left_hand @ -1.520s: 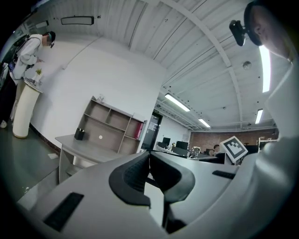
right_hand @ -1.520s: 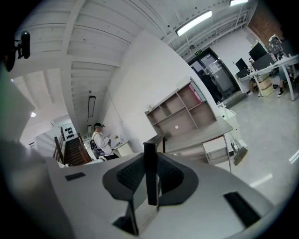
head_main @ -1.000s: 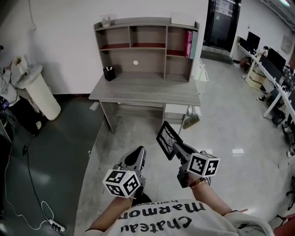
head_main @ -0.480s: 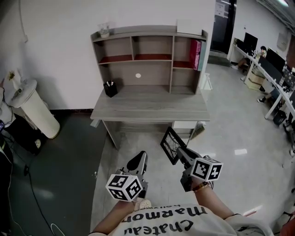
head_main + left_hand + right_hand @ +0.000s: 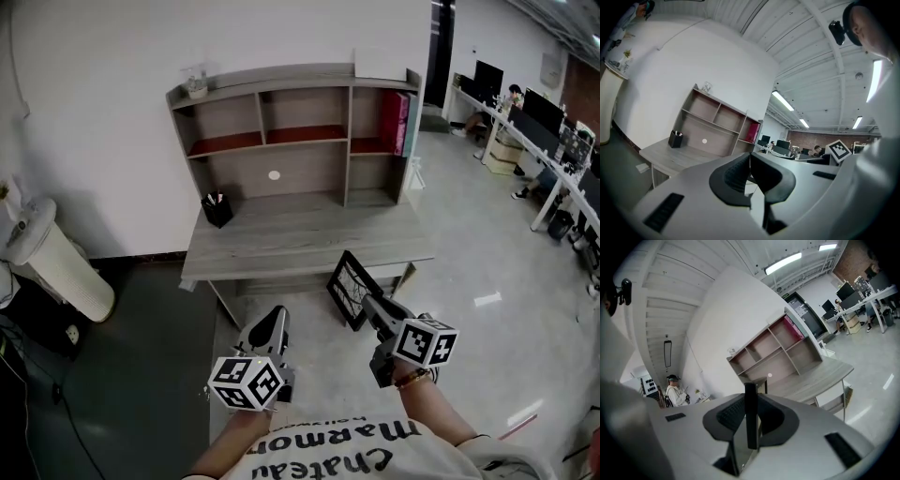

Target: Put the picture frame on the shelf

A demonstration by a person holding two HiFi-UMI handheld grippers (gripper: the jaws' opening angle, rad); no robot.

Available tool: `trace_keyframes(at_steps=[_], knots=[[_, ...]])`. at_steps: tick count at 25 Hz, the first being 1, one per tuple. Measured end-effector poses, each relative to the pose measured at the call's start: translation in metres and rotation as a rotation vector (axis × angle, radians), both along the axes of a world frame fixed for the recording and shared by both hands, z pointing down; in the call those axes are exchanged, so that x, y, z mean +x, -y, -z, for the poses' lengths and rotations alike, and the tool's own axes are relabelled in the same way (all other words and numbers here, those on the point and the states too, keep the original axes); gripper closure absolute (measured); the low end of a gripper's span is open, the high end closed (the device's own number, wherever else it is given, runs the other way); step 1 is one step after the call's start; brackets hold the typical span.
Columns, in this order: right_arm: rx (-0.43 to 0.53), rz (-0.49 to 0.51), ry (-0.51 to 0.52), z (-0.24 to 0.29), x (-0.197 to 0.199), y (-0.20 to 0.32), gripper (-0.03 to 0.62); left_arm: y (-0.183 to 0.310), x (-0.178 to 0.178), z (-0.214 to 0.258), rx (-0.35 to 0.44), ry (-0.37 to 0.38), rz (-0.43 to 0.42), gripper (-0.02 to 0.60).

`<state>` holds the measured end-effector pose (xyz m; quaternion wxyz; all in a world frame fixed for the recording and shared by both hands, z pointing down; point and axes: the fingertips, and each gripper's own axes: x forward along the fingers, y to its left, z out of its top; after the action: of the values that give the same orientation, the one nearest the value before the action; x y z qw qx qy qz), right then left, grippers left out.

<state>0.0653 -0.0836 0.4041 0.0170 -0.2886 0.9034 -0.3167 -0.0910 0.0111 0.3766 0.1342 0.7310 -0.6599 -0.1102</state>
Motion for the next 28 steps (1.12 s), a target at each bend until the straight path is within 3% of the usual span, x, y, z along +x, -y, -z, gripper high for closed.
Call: trace_keyframes(at_steps=[8,15,21,28], knots=[[-0.025,-0.065,0.004,-0.009,-0.009,0.012,0.510,0.011,-0.020,-0.002,0.007,0.019,-0.054,0.565],[-0.021,-0.038,-0.012,-0.010,-0.023,0.014,0.510,0.011,-0.040,-0.011,0.007,-0.017,-0.016,0.565],[-0.019,0.021,-0.012,-0.013,-0.062,0.033,0.510,0.018,-0.076,-0.016,-0.003,-0.024,0.053,0.565],[0.014,0.067,0.008,0.004,-0.102,0.082,0.510,0.055,-0.116,-0.002,0.028,-0.007,0.113,0.565]])
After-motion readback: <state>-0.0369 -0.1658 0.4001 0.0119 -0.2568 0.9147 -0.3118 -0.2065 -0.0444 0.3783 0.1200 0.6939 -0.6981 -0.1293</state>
